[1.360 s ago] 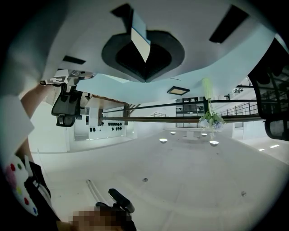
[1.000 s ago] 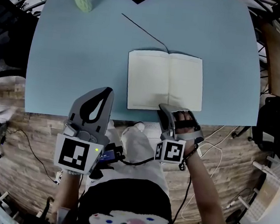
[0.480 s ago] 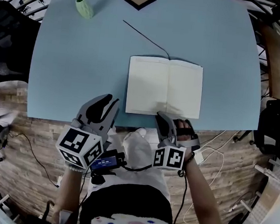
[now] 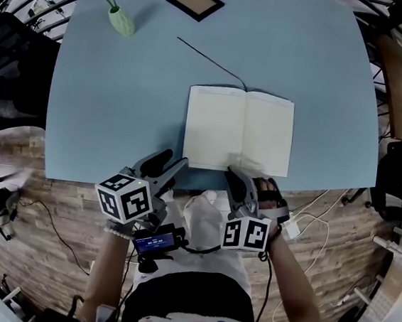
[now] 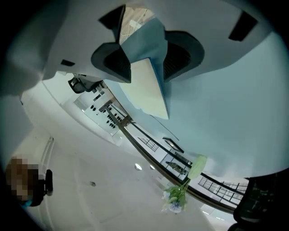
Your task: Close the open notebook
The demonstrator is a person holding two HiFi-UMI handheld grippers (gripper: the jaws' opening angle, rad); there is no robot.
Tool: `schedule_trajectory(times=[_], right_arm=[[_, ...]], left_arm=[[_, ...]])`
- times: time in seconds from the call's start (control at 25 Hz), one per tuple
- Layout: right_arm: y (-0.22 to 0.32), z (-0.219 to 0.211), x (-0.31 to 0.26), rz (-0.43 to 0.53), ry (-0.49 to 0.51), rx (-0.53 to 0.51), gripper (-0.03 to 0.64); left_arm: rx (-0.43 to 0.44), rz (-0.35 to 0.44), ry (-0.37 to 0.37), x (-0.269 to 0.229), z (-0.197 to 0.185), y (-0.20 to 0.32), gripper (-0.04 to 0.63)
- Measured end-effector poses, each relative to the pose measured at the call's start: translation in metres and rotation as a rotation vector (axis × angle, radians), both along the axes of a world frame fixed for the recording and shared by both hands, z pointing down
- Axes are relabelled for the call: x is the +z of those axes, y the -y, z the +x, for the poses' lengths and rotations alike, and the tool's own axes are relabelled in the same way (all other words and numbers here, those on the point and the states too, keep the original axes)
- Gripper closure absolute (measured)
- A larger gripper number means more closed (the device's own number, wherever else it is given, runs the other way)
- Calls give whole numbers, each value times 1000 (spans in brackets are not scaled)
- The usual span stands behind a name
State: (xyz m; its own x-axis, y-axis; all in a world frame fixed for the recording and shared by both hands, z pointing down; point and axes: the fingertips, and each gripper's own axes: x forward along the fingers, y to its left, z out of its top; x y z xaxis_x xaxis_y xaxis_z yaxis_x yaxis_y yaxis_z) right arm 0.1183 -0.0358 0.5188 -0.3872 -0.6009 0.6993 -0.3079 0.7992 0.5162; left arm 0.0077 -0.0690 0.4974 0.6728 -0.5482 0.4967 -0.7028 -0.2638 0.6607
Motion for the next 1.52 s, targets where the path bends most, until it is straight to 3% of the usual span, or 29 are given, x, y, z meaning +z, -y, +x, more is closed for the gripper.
schedule_trajectory(times=[0.32, 0.4, 0.48, 0.92, 1.2, 1.52], right_arm=[[0, -1, 0, 1, 4, 13, 555], [0, -1, 2, 2, 1, 13, 555], [0, -1, 4, 2, -3, 16, 555], [-1, -1, 14, 9, -18, 44, 552], [-1, -14, -2, -16, 83, 93, 465], [3, -48, -36, 45, 207, 89, 466]], left_arm=[[70, -77, -15, 14, 19, -11, 371], [70, -75, -2, 15, 18, -11, 397], [65, -68, 12, 17, 14, -10, 467], [48, -45, -58, 1, 10, -6, 540], [91, -3, -76, -22, 17, -5, 543], [153, 40, -110, -48, 33, -3, 543]])
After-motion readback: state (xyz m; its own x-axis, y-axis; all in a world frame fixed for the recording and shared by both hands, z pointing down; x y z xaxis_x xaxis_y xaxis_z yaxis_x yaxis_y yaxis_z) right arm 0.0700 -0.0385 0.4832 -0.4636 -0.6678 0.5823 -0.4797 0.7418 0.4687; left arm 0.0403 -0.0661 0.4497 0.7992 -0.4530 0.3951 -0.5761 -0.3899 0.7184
